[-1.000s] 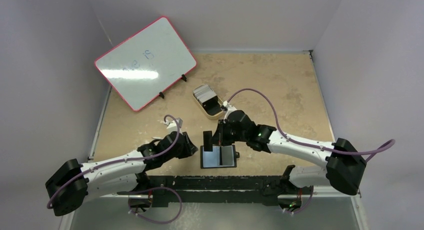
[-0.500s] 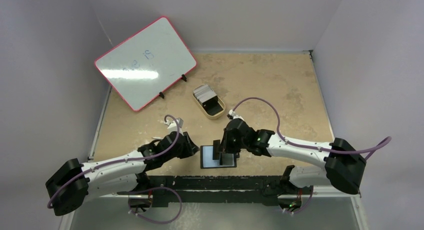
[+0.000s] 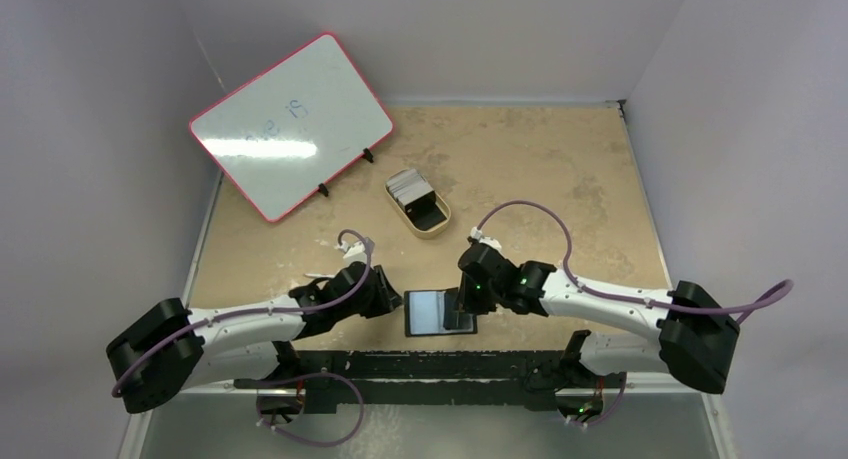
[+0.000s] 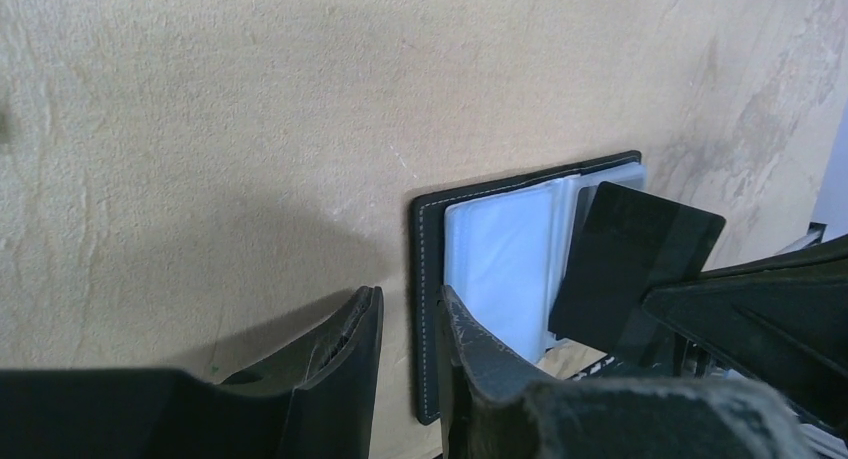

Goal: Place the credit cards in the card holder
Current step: Insert the credit card into the card holder.

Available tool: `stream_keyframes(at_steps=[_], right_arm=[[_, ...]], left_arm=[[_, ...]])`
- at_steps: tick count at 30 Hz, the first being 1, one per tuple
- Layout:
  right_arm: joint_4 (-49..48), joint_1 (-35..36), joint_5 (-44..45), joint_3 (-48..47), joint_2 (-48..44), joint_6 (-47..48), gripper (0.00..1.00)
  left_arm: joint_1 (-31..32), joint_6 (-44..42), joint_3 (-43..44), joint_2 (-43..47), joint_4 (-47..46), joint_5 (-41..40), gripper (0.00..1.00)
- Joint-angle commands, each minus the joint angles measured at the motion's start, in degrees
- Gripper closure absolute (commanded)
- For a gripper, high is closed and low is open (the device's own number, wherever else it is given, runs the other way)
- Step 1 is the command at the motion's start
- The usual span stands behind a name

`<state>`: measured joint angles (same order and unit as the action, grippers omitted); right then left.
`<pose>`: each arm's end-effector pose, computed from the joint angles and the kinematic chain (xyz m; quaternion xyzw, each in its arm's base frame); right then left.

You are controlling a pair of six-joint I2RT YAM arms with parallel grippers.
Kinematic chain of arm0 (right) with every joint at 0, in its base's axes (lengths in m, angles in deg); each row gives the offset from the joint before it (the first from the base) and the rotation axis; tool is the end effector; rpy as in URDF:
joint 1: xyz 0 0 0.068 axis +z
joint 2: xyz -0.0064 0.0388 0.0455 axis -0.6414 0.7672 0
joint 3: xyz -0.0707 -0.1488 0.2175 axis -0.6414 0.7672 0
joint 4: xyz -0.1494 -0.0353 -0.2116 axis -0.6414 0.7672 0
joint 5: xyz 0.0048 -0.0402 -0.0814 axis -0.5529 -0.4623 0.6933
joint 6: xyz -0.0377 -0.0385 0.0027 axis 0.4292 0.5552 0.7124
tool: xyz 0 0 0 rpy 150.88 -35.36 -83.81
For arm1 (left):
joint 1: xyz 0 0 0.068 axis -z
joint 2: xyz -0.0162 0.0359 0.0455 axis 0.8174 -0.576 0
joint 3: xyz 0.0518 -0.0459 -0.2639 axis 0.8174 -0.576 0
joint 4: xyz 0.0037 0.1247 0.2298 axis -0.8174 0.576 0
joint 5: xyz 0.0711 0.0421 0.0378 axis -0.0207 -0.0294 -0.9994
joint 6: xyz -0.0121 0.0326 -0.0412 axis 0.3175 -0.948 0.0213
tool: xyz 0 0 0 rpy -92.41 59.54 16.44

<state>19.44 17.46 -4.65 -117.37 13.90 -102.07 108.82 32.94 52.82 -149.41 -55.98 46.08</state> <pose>0.1291 0.1967 0.1927 0.0233 0.9385 0.2736 0.2095 0.1150 -0.1501 0.1408 -0.1144 0.9071 -0.3144 0.2554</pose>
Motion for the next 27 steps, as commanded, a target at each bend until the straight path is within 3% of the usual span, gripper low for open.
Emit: stream_keyframes(at_steps=[1, 6, 11, 27], right_arm=[[1.9, 0.2, 2.9, -1.5, -1.2, 1.0, 1.00], [-5.9, 0.2, -3.8, 2.1, -2.3, 2.0, 1.00], [-11.8, -0.1, -3.5, 6.9, -6.2, 1.4, 1.00], [-15.5, -3.0, -2.6, 11.0, -12.2, 0.3, 1.00]], left_arm=[[-0.1, 0.5, 0.5, -1.7, -3.8, 0.7, 0.75], [-0.1, 0.5, 0.6, -2.5, -4.0, 0.9, 0.77], [-0.1, 0.7, 0.4, -3.0, -5.0, 1.4, 0.78], [0.8, 1.4, 0.8, -4.2, -5.9, 2.2, 0.83]])
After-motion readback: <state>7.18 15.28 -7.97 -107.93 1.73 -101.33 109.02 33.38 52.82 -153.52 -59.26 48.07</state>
